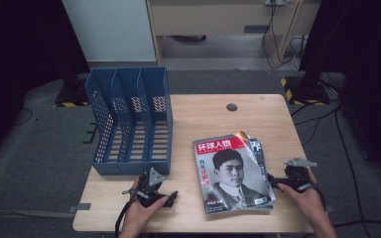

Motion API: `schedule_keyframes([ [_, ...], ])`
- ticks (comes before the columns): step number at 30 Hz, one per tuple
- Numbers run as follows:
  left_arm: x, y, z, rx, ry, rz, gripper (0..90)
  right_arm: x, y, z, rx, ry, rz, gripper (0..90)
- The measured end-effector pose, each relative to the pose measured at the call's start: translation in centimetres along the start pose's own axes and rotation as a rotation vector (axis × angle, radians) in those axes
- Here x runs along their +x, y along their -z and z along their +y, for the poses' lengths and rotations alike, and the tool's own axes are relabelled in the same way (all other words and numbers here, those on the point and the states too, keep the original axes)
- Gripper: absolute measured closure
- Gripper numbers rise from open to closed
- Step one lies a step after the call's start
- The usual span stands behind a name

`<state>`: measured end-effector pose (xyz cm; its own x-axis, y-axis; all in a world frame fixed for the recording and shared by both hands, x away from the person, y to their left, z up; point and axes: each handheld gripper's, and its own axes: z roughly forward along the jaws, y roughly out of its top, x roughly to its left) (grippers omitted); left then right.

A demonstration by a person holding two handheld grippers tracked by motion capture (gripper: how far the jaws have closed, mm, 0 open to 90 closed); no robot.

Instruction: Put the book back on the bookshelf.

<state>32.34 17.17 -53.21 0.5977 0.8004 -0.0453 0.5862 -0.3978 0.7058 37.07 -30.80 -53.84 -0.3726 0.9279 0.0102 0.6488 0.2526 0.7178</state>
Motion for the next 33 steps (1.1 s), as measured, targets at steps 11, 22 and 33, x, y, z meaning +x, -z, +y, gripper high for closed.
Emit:
schedule_keyframes([
  [11,-1.7,2.3,1.0,-0.091,0.022,-0.104,6.9,0.2,0.9,0.1,0.001,-0.012,0.011,11.1],
  [22,-5.2,1.7,6.1,-0.150,0.020,-0.154,13.4,3.6,4.9,3.4,-0.227,0.099,0.056,59.7],
  [33,-5.4,-4.5,11.0,-0.081,0.092,-0.094,17.0,7.4,2.3,4.2,-0.170,0.184,0.211,58.0],
])
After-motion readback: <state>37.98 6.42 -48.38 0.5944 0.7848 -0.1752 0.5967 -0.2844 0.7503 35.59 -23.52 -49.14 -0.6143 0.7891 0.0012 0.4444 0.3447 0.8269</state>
